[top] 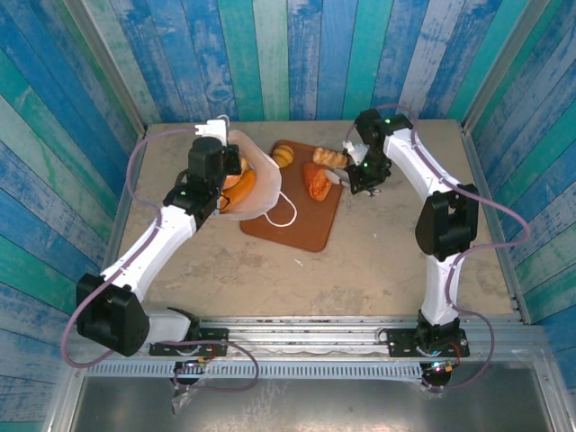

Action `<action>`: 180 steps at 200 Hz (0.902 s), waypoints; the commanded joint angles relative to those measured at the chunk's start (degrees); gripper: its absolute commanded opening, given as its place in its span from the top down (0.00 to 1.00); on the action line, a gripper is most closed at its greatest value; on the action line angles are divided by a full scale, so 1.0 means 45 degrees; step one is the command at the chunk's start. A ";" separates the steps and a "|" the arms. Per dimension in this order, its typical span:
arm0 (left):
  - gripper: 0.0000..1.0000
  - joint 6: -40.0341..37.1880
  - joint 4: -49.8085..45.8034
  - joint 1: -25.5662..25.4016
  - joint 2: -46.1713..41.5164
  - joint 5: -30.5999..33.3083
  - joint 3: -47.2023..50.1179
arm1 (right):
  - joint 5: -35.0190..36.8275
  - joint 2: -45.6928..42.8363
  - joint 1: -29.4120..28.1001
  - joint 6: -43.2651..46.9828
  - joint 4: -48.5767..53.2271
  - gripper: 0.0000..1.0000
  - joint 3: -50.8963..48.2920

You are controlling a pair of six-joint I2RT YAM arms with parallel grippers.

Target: Take the fake bread out of the paper bag

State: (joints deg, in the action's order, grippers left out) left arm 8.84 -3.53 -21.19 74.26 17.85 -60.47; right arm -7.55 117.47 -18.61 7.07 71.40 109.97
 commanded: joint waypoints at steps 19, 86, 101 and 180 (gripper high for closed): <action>0.99 0.0107 0.0862 0.0043 -0.0589 -0.0142 -0.0172 | 0.0468 -0.1105 0.0059 -0.0448 0.0248 0.61 -0.0189; 0.99 0.0144 0.0867 0.0041 -0.0585 -0.0215 -0.0157 | 0.0663 -0.1974 0.0083 -0.0780 0.0218 0.61 -0.0565; 0.99 0.0144 0.0882 0.0046 -0.0589 -0.0216 -0.0138 | 0.0682 -0.2160 0.0076 -0.0819 0.0224 0.61 -0.0625; 0.99 0.0171 0.0863 0.0041 -0.0596 -0.0193 -0.0092 | -0.0250 -0.2829 -0.1375 -0.1314 -0.0616 0.72 -0.1489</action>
State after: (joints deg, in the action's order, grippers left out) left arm 8.91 -3.51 -21.19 74.26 17.19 -60.47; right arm -6.66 106.48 -21.17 2.74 70.43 104.05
